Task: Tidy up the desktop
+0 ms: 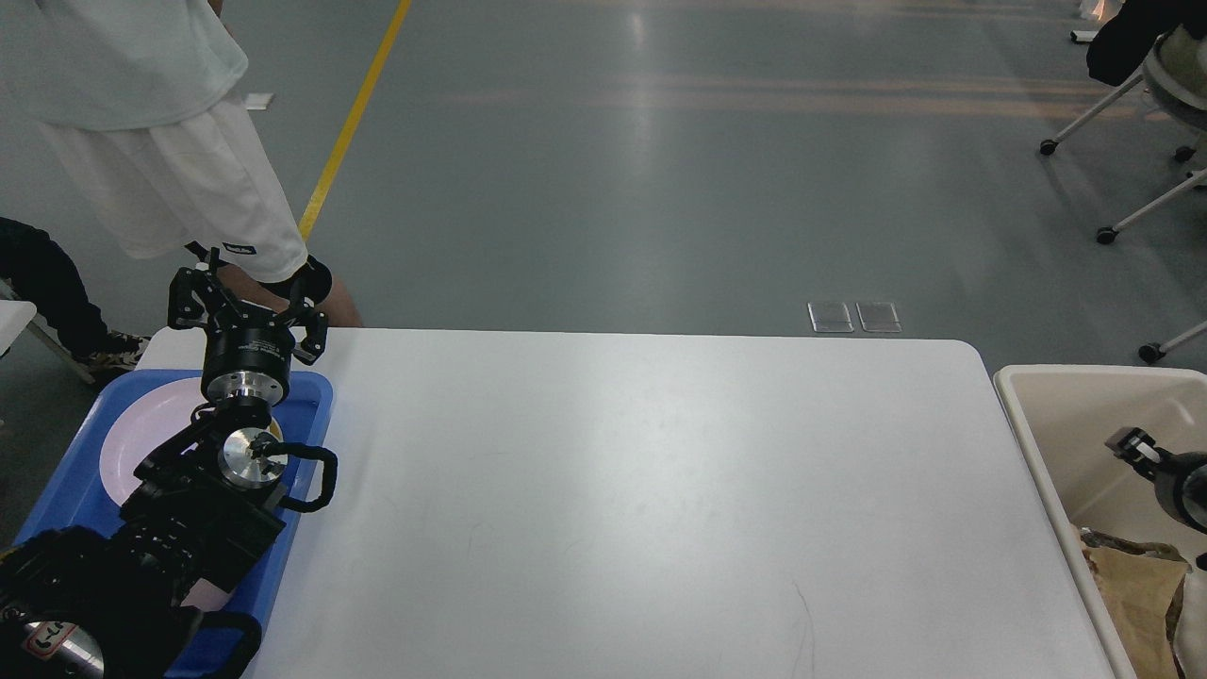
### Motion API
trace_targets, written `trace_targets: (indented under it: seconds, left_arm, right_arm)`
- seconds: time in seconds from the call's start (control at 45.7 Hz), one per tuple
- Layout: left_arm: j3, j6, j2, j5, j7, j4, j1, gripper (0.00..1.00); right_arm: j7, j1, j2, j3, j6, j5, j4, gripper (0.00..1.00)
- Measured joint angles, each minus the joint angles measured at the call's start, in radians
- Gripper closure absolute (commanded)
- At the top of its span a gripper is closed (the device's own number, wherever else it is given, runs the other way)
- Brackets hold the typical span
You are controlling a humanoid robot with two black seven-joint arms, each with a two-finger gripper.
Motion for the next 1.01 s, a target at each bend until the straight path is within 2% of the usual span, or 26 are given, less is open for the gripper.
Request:
trace_targets:
  seconds: [0.284,0.459,0.547,0.635,0.81,0.853,0.941,1.007]
  left_arm:
    - [0.000,0.000,0.000,0.000,0.000,0.000,0.000,0.04]
    - [0.000,0.000,0.000,0.000,0.000,0.000,0.000,0.04]
    - [0.001,0.000,0.000,0.000,0.000,0.000,0.000,0.04]
    - [0.000,0.000,0.000,0.000,0.000,0.000,0.000,0.04]
    - [0.000,0.000,0.000,0.000,0.000,0.000,0.000,0.04]
    - [0.000,0.000,0.000,0.000,0.000,0.000,0.000,0.04]
    - [0.000,0.000,0.000,0.000,0.000,0.000,0.000,0.04]
    - [0.000,0.000,0.000,0.000,0.000,0.000,0.000,0.04]
  right_arm:
    - [0.008,-0.031,-0.003,0.661,0.003,-0.001,-0.004,0.00]
    - [0.009,-0.051,0.027,0.968,0.008,-0.001,0.017,0.00]
    - [0.031,-0.056,0.064,1.092,0.010,-0.002,0.037,0.00]
    - [0.108,-0.059,0.104,1.175,0.012,-0.002,0.055,0.00]
    - [0.341,-0.063,0.173,1.224,0.017,-0.003,0.069,0.00]
    - [0.384,-0.063,0.190,1.229,0.017,-0.003,0.071,0.00]
    - [0.429,-0.063,0.215,1.256,0.019,-0.002,0.084,0.00]
    - [0.443,-0.069,0.238,1.295,0.020,-0.002,0.099,0.00]
